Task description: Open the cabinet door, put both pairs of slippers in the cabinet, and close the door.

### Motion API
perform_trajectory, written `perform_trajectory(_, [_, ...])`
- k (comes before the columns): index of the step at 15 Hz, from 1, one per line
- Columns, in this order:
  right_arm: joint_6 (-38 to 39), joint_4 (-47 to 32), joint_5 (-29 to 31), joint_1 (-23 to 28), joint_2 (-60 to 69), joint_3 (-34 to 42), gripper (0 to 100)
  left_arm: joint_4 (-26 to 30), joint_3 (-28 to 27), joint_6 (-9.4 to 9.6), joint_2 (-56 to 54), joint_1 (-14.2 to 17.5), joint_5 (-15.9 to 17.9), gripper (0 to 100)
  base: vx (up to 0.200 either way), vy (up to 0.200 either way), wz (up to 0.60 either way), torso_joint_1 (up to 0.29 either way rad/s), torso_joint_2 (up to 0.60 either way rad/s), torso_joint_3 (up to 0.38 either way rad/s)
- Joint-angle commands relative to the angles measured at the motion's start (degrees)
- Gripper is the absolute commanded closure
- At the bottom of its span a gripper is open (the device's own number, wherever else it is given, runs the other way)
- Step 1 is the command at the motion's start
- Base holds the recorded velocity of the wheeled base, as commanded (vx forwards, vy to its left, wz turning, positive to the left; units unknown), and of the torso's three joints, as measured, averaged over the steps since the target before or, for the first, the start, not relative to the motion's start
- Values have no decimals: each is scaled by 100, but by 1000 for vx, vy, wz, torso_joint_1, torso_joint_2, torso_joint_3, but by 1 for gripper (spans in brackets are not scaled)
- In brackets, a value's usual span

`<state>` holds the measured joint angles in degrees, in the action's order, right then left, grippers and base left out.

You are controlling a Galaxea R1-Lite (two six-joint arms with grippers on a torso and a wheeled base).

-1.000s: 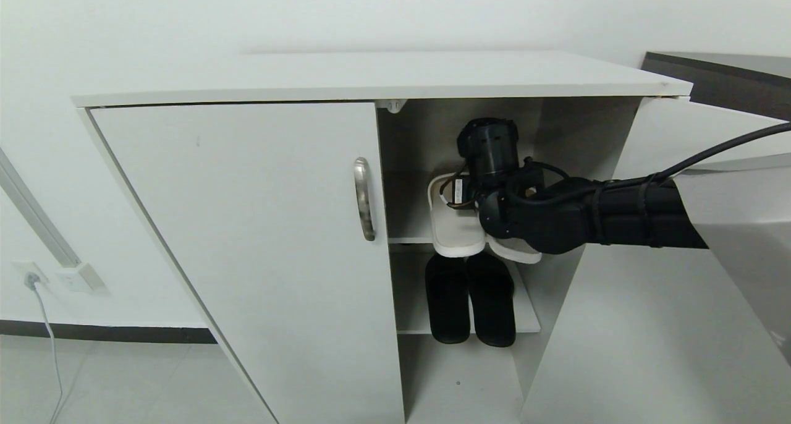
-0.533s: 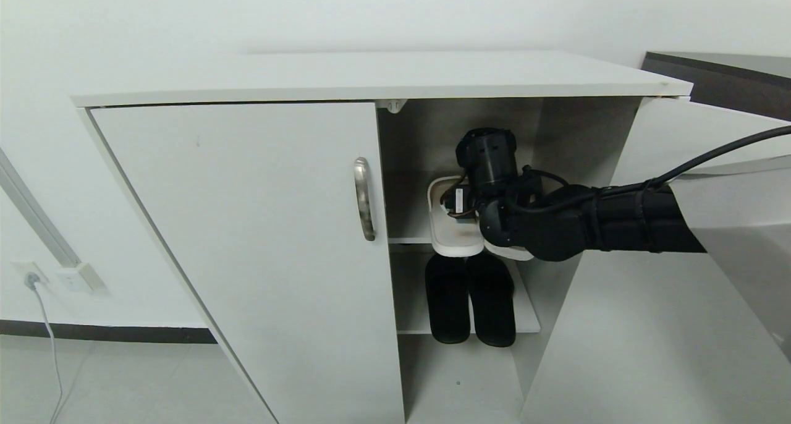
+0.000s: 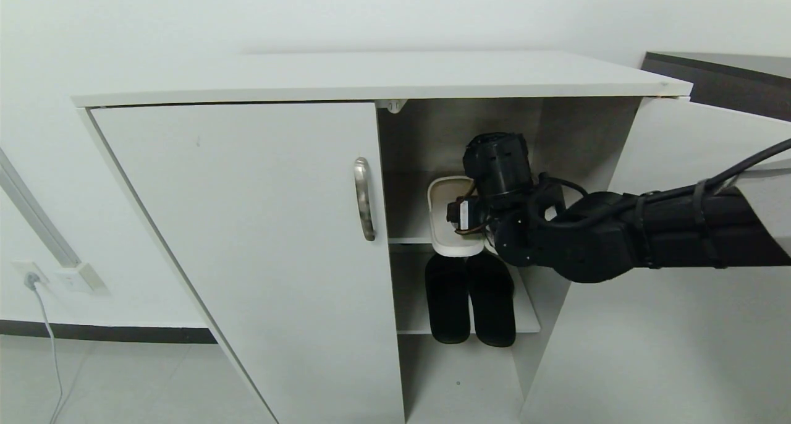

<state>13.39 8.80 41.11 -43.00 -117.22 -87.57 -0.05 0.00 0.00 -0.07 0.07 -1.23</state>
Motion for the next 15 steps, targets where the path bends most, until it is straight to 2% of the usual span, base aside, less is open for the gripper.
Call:
perform_trajectory(1, [24, 262, -6, -271, 727, 820, 0, -4, 0, 0, 7, 1, 0, 100, 0, 0, 0, 0, 0, 0])
perform_trajectory(4, [-38, 596, -24, -534, 1395, 1611, 0, -4, 0, 0, 7, 1, 0, 100, 0, 0, 0, 0, 0, 0])
perform_trajectory(8, [24, 728, -674, -877, 2151, 2771, 0, -4, 0, 9, 7, 1, 9, 100, 0, 0, 0, 0, 0, 0])
perform_trajectory(11, [-38, 1458, -964, -1018, 2380, 3650, 0, -4, 0, 18, 7, 1, 9, 100, 0, 0, 0, 0, 0, 0])
perform_trajectory(12, [-38, 1783, -1043, -1088, 2345, 3835, 100, -4, 0, 18, 7, 1, 9, 100, 0, 0, 0, 0, 0, 0])
perform_trajectory(15, [-38, 2266, -1175, -1097, 2107, 4046, 100, -4, 0, 18, 7, 1, 18, 100, 0, 0, 0, 0, 0, 0])
